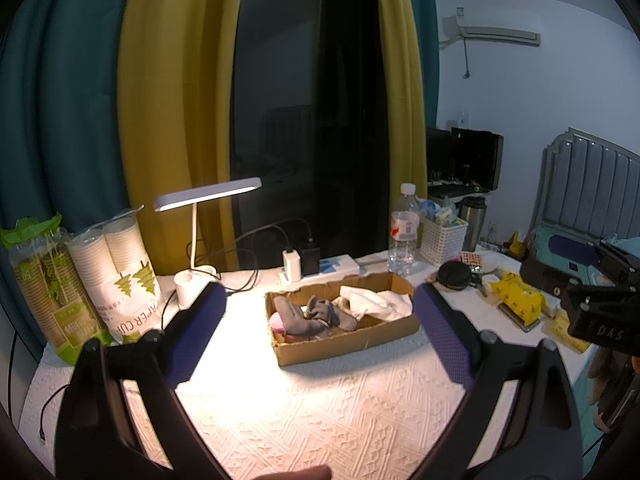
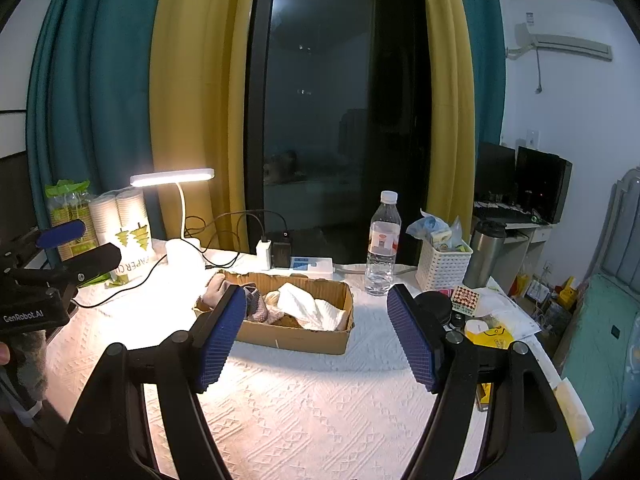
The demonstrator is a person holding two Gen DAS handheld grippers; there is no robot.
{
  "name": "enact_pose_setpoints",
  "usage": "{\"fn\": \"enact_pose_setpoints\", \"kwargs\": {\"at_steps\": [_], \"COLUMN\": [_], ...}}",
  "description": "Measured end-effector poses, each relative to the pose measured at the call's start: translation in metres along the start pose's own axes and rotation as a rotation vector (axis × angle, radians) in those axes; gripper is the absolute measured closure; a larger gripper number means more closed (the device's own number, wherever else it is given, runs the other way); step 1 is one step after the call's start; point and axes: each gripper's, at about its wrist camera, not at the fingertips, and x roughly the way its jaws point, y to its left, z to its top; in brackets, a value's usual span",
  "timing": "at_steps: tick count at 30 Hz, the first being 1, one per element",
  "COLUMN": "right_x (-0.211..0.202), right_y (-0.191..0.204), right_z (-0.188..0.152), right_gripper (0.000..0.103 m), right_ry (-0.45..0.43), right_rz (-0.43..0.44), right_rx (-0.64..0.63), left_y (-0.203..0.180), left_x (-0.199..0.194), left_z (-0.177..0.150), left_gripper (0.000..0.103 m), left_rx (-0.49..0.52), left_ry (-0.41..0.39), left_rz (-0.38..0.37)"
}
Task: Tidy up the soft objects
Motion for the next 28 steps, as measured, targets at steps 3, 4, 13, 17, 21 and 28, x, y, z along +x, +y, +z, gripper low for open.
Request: {"fn": "enact_pose_setpoints", "kwargs": {"at_steps": [3,4,13,17,21,28], "right_x": [0.0003,0.0004,0.0003,0.0010,0.0012,0.0042], "right_y": [-0.0001,-0.0001,-0.0005,-0.0003,-0.0009,-0.0020], "right_z": [0.0000,0.0000,-0.0042,-0.0040,-0.0038,-0.0075], "right_gripper": [0.027,0.027,0.027,0.027,0.027,0.027], "right_ry": [0.000,0.001,0.010,0.010,0.010,0.016], "right_rz": [0.000,0.000,-0.002,-0.002,0.000,0.005], "right_rx": [0.000,0.000,-0.004,-0.003,-0.002,0.001], "left_y": [-0.0003,0.0001,0.0005,-0.0003,-0.0005,-0.0023], "left_x": [0.0012,0.0008,0.0010,0.0025,0.0040,0.0096], "left_z": [-0.0008,-0.0006,-0.0006,-0.0015,-0.0025,-0.0035], "left_gripper": [0.007,0.007,0.007,0.007,0.007,0.007], "left_rx": [0.000,-0.001,-0.001,-0.003,-0.004,-0.002], "left_ry": [0.000,0.001,-0.001,0.003,0.004,0.009], "left_rz": [0.000,0.000,-0.001,0.000,0.002,-0.004]}}
